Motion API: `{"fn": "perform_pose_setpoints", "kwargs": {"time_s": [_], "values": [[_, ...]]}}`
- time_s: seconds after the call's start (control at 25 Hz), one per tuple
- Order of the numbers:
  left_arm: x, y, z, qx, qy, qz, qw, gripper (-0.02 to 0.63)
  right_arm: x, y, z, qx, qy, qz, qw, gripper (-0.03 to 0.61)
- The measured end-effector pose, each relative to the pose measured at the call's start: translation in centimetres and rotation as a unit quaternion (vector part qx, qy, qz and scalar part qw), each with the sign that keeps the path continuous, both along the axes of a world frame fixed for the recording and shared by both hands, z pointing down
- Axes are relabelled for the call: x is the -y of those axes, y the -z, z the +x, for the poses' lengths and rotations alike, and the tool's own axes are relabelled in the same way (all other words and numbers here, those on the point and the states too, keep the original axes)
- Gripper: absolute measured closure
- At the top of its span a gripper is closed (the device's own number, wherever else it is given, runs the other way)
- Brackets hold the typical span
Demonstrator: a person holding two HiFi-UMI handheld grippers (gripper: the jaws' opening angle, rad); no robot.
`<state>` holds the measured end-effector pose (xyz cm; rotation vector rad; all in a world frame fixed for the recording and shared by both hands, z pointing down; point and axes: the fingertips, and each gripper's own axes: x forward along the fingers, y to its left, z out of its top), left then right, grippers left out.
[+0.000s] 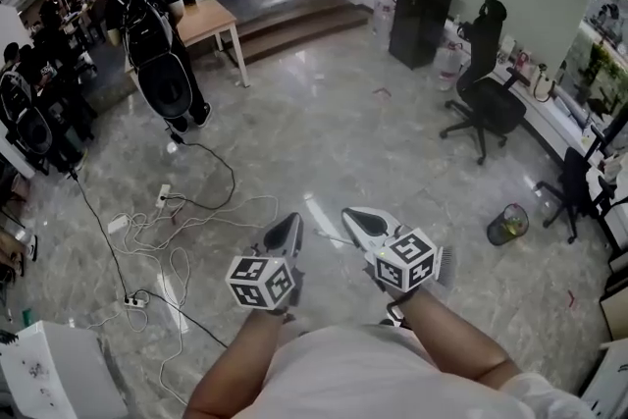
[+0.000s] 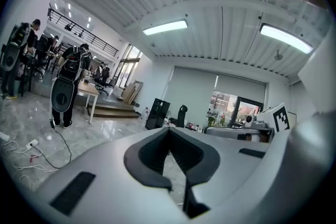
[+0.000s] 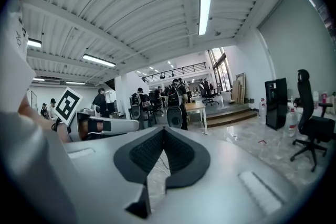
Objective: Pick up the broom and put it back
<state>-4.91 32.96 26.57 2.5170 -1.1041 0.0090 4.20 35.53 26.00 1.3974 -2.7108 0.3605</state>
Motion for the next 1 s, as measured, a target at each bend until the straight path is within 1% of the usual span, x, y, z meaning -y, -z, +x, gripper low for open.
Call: {"fn": "perform_pose_setpoints", "kwargs": {"time_s": [0.16, 0.28, 0.36, 0.48, 0.6, 0.68, 0.76, 0.84, 1.0], "values": [[1.0, -0.3, -2.5, 0.005, -0.019, 0.0, 0.9998, 0.609, 1.1, -0.8, -2.2, -0.013, -0.009, -0.005, 1.0, 0.575], [2.6, -1.1, -3.5, 0.001, -0.023, -0.007, 0.9997, 0.61, 2.6, -2.2, -2.7, -0.027, -0.011, -0.015, 0.999, 0.575], [3.8, -1.9, -3.4, -0.001, -0.025, -0.013, 0.9996, 0.61, 3.7, -3.3, -2.5, -0.032, -0.01, -0.023, 0.999, 0.575], [6.0, -3.5, -2.3, 0.0, -0.031, -0.021, 0.9993, 0.61, 6.2, -5.1, -1.4, -0.039, -0.005, -0.035, 0.999, 0.575], [9.5, -4.5, -0.8, -0.021, -0.033, -0.028, 0.9988, 0.609, 10.7, -6.8, -0.1, -0.05, 0.012, -0.032, 0.998, 0.575], [12.5, -5.0, 0.4, -0.018, -0.028, -0.024, 0.9992, 0.609, 14.5, -8.2, 0.9, -0.064, 0.034, -0.024, 0.997, 0.575], [16.2, -6.1, 1.8, -0.021, -0.014, -0.026, 0.9993, 0.611, 18.8, -10.4, 2.2, -0.083, 0.063, -0.028, 0.994, 0.575], [20.0, -7.6, 2.6, -0.021, 0.004, -0.035, 0.9992, 0.609, 23.1, -13.4, 3.2, -0.096, 0.092, -0.043, 0.99, 0.575], [26.5, -11.6, 2.5, 0.004, 0.045, -0.05, 0.9977, 0.609, 31.2, -19.6, 3.3, -0.099, 0.149, -0.087, 0.98, 0.575]]}}
